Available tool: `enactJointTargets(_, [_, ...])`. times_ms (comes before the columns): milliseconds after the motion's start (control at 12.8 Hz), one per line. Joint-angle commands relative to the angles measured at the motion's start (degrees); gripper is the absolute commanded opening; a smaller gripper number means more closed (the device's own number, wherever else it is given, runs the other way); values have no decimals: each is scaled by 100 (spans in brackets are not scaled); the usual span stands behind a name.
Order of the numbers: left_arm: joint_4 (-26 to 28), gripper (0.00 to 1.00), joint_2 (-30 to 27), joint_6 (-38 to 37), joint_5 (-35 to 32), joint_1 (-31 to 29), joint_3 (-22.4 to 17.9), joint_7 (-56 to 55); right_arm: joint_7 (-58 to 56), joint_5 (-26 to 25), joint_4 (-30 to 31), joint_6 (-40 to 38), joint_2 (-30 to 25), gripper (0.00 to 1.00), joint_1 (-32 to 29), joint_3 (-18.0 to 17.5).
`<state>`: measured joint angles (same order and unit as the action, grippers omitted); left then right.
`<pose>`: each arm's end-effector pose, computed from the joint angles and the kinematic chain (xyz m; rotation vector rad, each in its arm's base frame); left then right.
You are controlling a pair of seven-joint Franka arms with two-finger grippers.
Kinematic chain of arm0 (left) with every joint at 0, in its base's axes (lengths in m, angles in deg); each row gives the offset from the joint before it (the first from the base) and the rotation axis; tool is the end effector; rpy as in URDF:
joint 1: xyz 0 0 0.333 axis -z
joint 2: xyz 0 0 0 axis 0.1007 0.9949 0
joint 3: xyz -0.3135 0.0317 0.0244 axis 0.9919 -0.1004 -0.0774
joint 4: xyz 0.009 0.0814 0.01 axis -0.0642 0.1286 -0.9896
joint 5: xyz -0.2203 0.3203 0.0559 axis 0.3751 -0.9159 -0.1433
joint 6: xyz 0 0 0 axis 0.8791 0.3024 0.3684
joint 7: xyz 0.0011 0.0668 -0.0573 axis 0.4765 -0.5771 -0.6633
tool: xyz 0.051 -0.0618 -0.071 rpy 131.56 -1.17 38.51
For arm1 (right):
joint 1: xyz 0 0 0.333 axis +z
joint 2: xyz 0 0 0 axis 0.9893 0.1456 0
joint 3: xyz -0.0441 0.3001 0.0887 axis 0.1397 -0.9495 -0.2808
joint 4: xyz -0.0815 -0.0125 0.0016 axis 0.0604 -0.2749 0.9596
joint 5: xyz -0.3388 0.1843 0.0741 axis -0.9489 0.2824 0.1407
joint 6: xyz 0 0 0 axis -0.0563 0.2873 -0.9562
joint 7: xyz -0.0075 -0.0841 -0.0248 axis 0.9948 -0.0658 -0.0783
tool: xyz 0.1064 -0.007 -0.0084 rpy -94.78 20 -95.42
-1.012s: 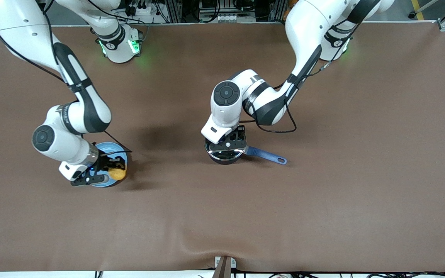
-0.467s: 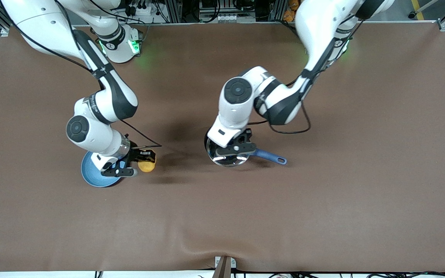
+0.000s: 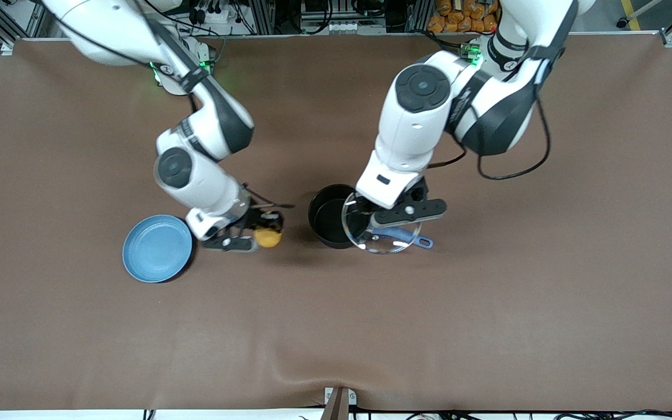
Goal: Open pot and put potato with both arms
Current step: 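Lift the lid aside with the left gripper while the right gripper carries the potato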
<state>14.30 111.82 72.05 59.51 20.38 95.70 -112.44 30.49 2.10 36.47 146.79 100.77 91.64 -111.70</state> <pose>0.5741 -0.4096 0.4889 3.0630 0.2963 0.1790 0.5781 0.3418 0.3338 -2.9000 0.1295 -0.0177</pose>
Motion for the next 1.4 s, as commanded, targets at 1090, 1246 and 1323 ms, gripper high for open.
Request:
enactJointTargets(1090, [2986, 0, -333, 1756, 187, -2914, 130, 3023, 2582, -2197, -1465, 18, 1642, 0, 1715, 121])
enactJointTargets(1246, [3426, 0, -288, 2434, 179, -2977, 121, 3146, 2679, -2312, -1623, 98, 1879, 0, 1767, 121])
enactJointTargets(1323, [3550, 0, -314, 2524, 179, -2968, 121, 3261, 2705, -2312, -1728, 98, 1993, 0, 1776, 121])
